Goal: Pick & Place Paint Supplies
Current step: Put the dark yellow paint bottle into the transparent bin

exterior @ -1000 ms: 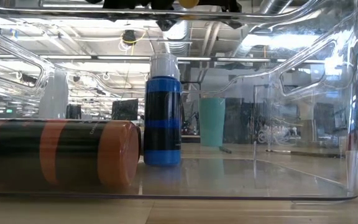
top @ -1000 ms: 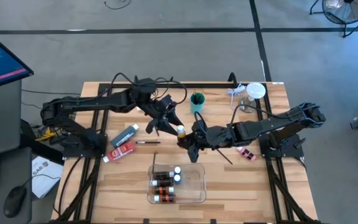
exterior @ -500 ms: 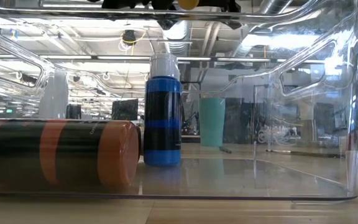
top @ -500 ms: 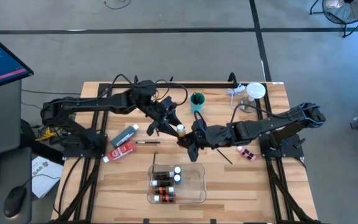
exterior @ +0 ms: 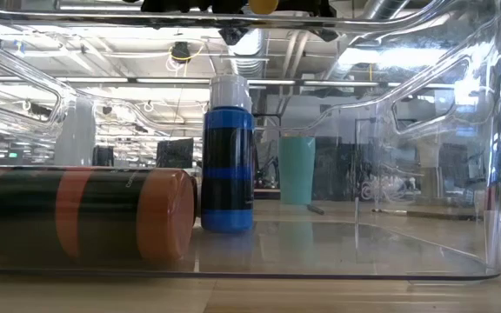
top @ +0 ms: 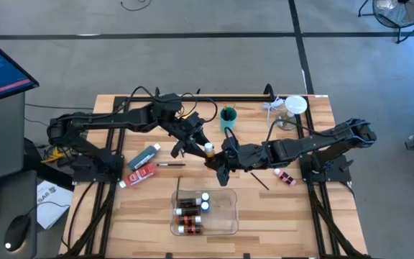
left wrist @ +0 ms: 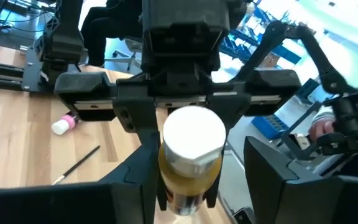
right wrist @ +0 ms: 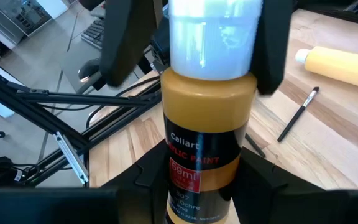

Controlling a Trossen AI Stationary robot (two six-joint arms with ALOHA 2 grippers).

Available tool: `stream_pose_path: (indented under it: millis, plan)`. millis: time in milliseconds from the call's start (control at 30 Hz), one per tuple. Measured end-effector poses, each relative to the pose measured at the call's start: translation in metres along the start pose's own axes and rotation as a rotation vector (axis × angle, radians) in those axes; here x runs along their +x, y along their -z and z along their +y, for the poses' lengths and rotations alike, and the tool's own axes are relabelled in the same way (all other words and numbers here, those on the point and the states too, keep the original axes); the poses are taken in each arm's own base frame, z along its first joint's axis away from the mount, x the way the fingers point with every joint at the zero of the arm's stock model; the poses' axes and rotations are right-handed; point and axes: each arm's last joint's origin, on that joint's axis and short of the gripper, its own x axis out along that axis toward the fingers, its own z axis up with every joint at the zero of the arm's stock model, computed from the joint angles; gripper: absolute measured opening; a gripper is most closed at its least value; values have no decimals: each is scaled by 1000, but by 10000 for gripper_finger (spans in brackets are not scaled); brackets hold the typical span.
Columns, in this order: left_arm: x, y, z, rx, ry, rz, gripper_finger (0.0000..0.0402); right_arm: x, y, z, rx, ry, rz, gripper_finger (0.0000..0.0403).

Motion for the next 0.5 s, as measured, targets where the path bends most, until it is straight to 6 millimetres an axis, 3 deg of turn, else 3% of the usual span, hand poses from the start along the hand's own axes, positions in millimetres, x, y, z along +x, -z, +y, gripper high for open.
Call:
stream_pose_path:
  millis: [500]
  plan:
    - [0, 2, 0, 12, -17, 9, 115, 0, 0, 0, 0, -1, 0, 129]
